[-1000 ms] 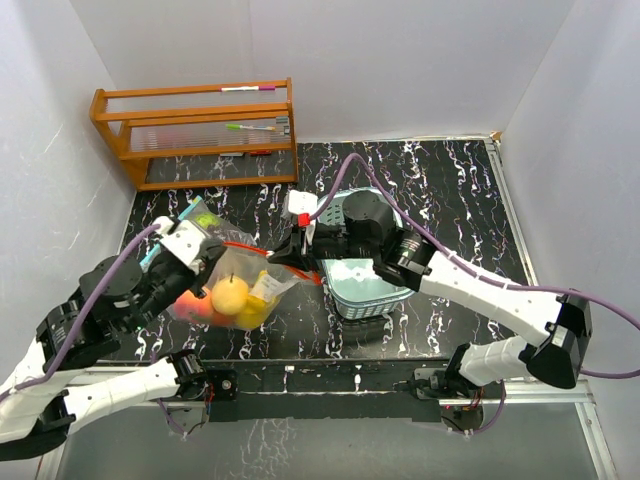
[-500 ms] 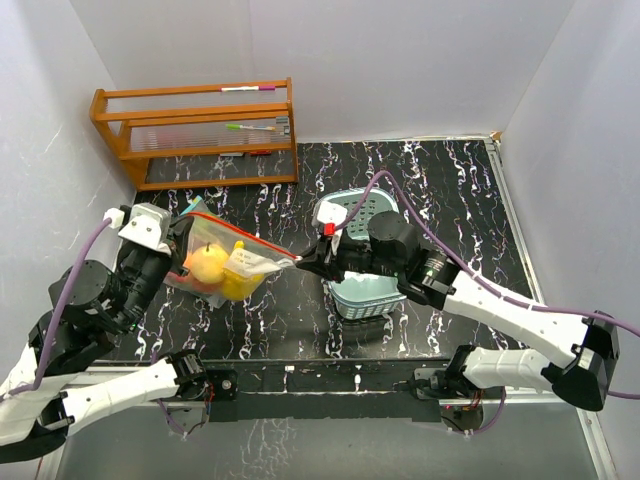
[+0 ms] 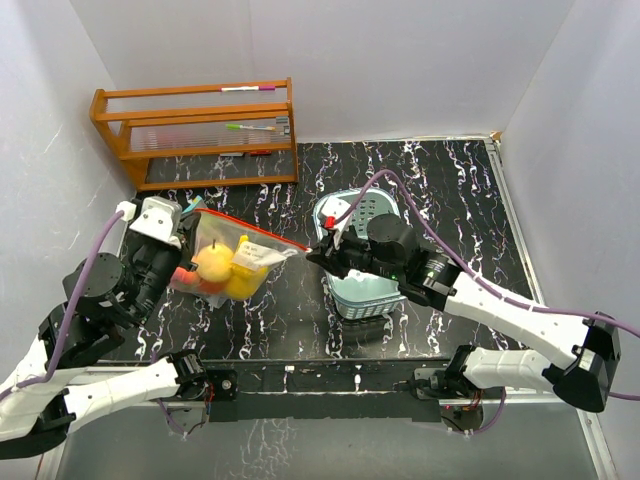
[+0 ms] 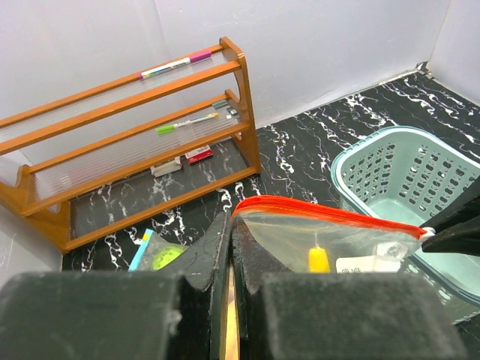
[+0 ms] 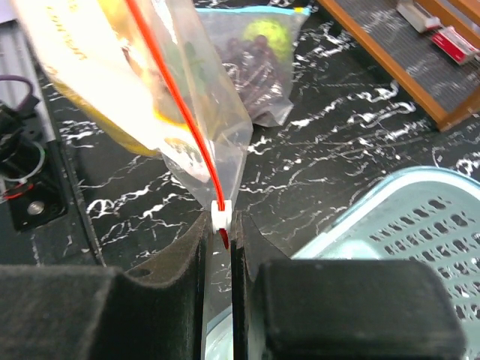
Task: Place the food in the zip-top bag and seal the zipper
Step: Zip the zipper food storage bag at the center of the board, then place the zipper food storage bag at the center of the board.
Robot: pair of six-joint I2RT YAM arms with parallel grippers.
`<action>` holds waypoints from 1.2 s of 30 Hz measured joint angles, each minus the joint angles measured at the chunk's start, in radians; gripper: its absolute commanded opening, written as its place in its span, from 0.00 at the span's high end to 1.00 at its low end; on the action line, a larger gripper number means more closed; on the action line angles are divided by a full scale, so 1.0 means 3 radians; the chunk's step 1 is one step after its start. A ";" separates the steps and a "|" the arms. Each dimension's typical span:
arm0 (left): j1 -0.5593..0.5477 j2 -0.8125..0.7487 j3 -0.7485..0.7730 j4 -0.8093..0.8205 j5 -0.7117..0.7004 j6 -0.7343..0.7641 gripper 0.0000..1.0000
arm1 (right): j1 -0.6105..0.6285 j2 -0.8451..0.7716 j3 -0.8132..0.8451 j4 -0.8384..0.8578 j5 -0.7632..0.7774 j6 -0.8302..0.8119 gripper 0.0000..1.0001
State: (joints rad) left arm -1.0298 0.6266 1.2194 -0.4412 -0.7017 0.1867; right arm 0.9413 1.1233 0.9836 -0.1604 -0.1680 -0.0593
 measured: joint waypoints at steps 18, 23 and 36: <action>0.0001 0.0380 -0.0627 0.0651 -0.0456 -0.0524 1.00 | -0.0028 0.0015 0.0090 -0.0425 0.1040 0.0487 0.07; 0.0006 0.0860 -0.0701 0.1202 -0.0641 -0.0427 1.00 | -0.0028 -0.0004 0.0095 -0.0590 0.1227 0.0726 0.05; 0.0126 0.0796 -0.1283 0.1846 -0.0846 -0.0591 0.05 | -0.0034 -0.0456 -0.0088 -0.0790 0.1361 0.1245 0.01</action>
State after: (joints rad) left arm -0.9920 0.8654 0.8345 0.1127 -0.9554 0.0093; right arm 0.9310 0.9863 0.9573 -0.3973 0.2401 0.3141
